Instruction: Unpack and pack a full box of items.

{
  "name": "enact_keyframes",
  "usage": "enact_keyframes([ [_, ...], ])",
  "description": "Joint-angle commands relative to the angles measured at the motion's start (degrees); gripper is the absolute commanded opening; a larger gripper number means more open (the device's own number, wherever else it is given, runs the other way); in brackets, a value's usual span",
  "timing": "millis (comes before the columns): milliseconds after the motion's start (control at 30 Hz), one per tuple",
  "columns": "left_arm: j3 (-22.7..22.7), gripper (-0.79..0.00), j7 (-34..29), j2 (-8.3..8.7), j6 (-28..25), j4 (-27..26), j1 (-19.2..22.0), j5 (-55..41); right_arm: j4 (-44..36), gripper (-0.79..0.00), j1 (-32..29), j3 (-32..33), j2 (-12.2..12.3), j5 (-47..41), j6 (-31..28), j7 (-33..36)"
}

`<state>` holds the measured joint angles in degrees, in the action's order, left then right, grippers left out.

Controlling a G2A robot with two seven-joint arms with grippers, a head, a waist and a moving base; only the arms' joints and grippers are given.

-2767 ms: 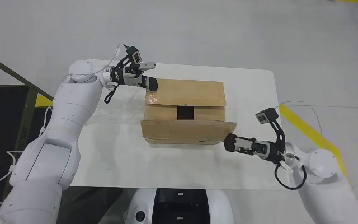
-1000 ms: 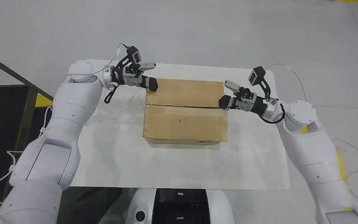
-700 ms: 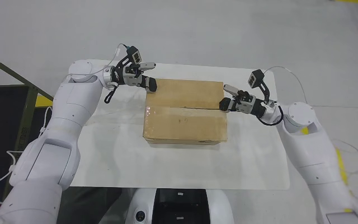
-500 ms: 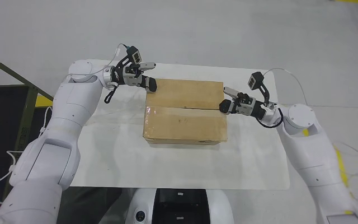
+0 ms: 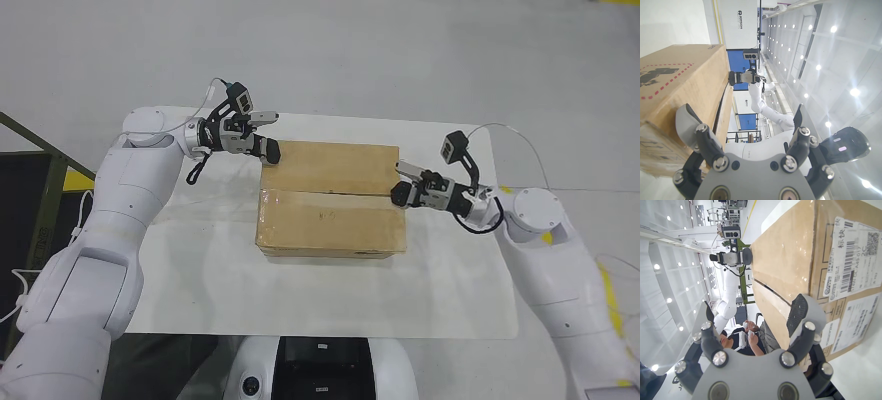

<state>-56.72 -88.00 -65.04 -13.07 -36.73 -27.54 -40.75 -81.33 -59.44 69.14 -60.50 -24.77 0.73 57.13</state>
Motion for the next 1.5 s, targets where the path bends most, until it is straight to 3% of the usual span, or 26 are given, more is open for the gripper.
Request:
enact_keyframes([
  [0, 0.00, 0.000, 0.00, 0.00, 0.00, 0.00, 0.00, 0.00, 0.13, 0.000, 0.02, 0.17, 0.01, -0.14, 0.39, -0.25],
  [1000, -0.21, 0.000, 0.97, 0.02, -0.10, -0.64, -0.31, -0.18, 0.11, 0.000, -0.01, 0.17, 0.02, -0.19, 0.49, -0.22],
  [1267, -7.77, 0.000, 4.65, 2.57, -1.44, -9.46, -6.06, -4.25, 0.11, 0.000, -0.01, 0.17, 0.02, -0.19, 0.49, -0.22],
  [1467, -15.57, 0.000, 6.12, 4.89, -0.48, -17.69, -14.30, -9.34, 0.11, 0.000, -0.01, 0.17, 0.02, -0.19, 0.49, -0.22],
])
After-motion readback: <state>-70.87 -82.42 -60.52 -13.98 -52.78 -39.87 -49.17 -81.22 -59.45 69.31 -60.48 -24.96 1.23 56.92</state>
